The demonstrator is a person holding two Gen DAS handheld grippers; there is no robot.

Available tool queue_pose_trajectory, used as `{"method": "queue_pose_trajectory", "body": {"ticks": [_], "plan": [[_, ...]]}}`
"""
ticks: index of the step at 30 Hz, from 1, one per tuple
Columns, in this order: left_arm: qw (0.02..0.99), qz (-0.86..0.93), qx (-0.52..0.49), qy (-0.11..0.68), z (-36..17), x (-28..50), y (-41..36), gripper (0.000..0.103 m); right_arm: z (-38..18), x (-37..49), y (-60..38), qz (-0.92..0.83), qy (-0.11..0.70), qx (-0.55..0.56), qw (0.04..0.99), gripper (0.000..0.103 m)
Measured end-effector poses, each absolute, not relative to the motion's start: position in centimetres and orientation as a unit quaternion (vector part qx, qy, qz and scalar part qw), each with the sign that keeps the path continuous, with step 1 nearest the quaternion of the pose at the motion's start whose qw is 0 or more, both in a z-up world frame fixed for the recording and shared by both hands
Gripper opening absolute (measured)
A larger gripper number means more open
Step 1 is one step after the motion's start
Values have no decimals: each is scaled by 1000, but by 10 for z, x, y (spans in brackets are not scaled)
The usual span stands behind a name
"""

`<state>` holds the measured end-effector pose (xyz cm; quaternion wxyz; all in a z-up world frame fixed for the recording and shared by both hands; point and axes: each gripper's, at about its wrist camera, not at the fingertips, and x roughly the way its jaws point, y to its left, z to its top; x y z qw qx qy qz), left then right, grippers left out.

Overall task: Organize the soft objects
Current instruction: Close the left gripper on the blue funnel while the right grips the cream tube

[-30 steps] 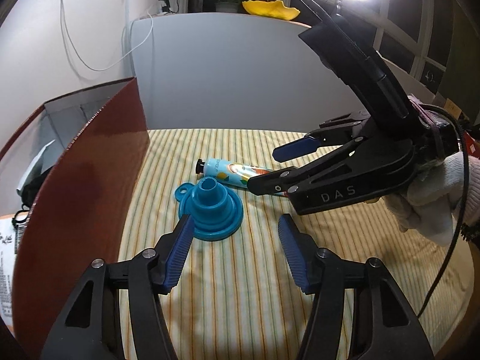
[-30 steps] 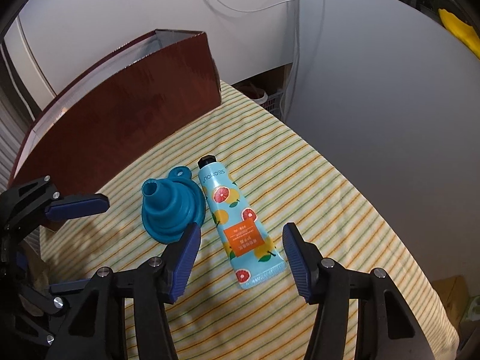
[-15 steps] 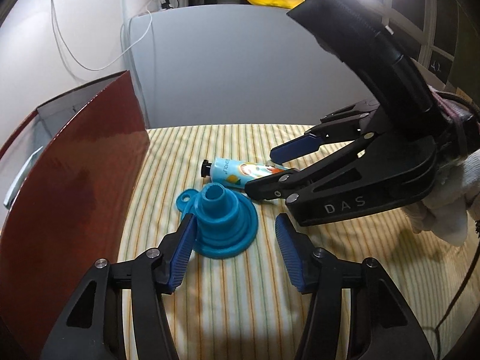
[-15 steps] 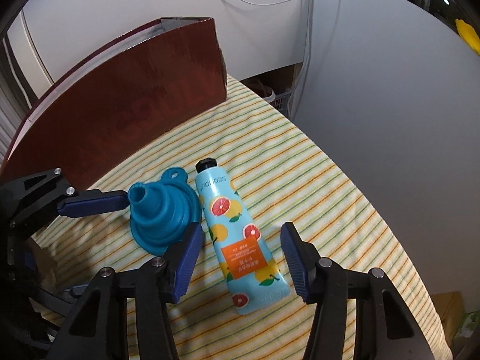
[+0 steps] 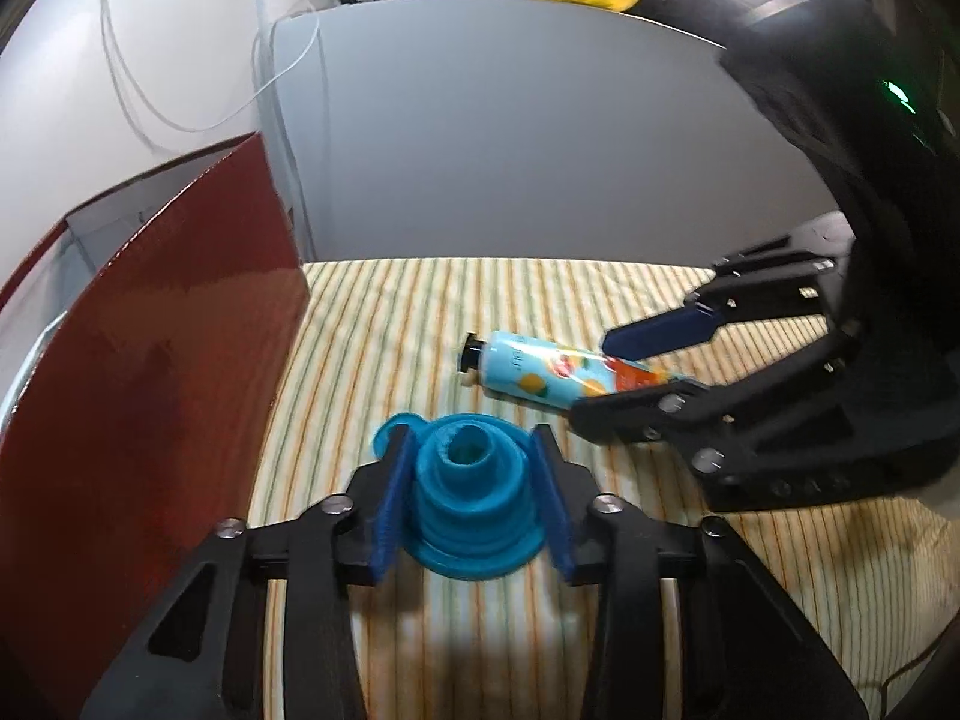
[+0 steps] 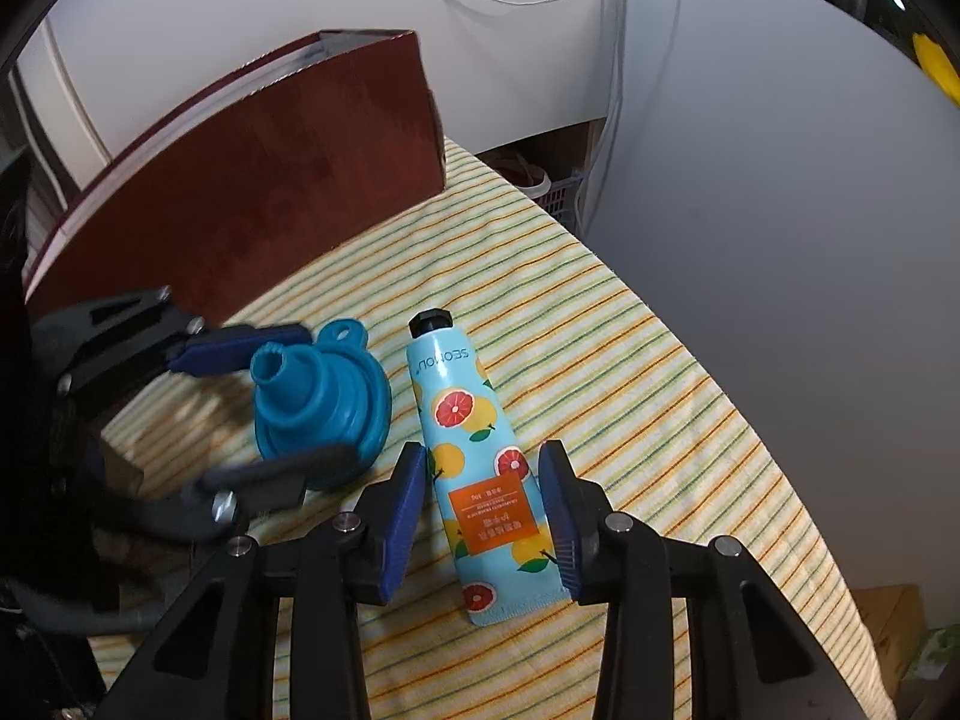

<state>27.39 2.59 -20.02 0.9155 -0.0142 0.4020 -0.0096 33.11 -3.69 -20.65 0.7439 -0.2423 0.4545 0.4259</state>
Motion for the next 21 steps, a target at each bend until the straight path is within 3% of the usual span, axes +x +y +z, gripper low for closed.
{"method": "queue_pose_trajectory", "body": {"ticks": [6,21], "plan": [[916,-15,-11,401,-201,273,25,31,-204,324,-38,406,455,-256,750,33],[927,-44,-17,372,-170,242,14,30,-176,311,-85,369,455,-205,784,28]]}}
